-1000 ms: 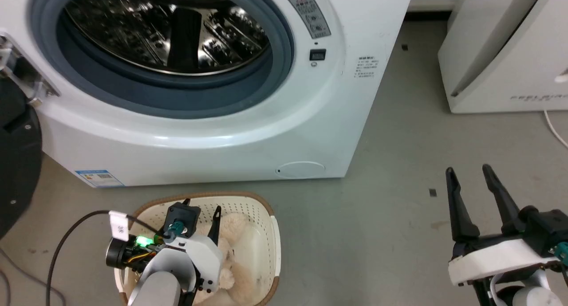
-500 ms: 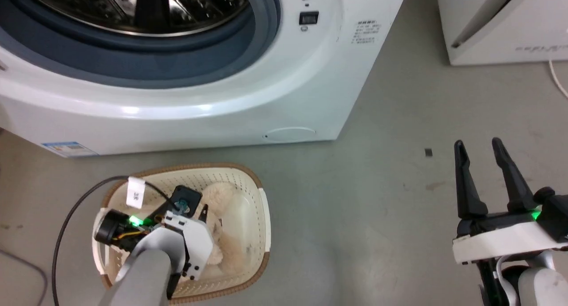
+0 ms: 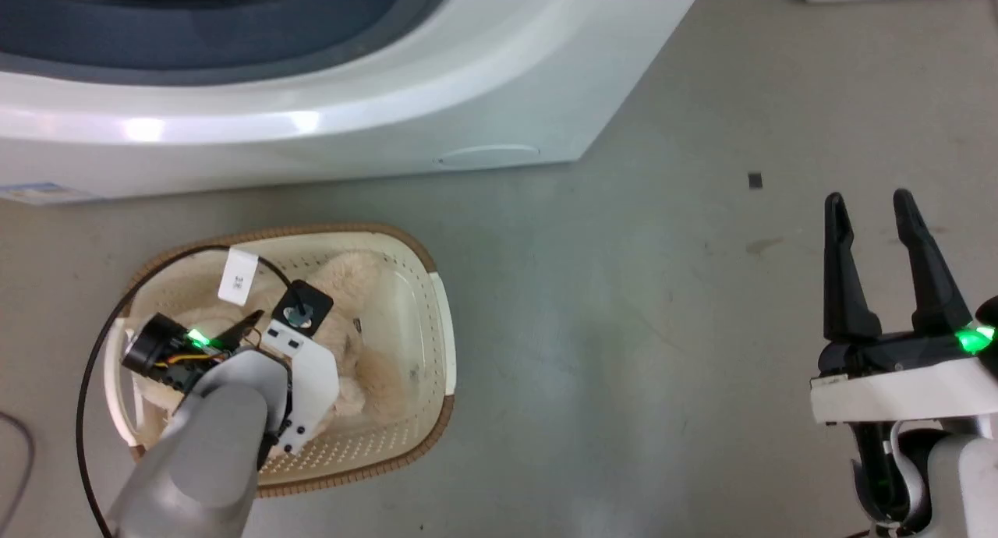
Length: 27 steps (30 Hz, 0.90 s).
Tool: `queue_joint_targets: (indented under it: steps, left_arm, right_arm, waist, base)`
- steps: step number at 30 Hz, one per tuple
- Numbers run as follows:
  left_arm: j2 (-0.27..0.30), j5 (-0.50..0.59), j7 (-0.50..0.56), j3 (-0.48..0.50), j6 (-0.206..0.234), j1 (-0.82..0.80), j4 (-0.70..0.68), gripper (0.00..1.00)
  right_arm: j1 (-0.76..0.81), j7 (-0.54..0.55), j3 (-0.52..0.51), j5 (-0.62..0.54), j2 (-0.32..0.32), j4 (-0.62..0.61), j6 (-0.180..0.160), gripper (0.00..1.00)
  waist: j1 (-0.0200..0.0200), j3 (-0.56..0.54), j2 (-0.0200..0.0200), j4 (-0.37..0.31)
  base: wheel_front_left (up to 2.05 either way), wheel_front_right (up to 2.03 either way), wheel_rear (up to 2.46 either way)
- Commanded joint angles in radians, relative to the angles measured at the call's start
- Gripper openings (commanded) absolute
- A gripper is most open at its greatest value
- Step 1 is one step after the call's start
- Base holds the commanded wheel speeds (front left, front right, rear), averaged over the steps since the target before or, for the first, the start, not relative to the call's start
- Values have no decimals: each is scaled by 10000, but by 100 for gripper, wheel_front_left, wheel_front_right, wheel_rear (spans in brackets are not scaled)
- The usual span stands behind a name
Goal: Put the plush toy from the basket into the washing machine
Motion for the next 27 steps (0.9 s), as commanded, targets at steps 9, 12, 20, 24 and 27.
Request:
queue_joint_targets:
  steps: [9,12,20,24,27]
  left_arm:
    - [371,182,682,-707,-240,-1367,1167,100]
    - [428,149,776,-850,-291,-1675,1476,100]
    - [558,31,1105,-1222,-403,-2373,2299,100]
    - [568,-15,1075,-1434,-452,-2756,2707,100]
    - [575,-29,1070,-1611,-480,-3031,3016,100]
  right_arm:
    - [-642,-285,-70,394,-3,-259,-5,100]
    - [-765,-348,-103,483,-3,-306,-6,100]
    - [-1036,-515,-222,682,-4,-370,-6,100]
    - [-1183,-598,-235,766,-4,-389,-6,100]
    - [-1288,-661,-247,828,-4,-392,-7,100]
  waist:
    - [-1,1482,0,-246]
    - [-1,1817,0,-332]
    - [-1,2610,0,-403]
    - [-1,2944,0,-405]
    - [-1,3144,0,-417]
  base:
    - [0,0,0]
    - [0,0,0]
    - [0,0,0]
    - [0,0,0]
    - [0,0,0]
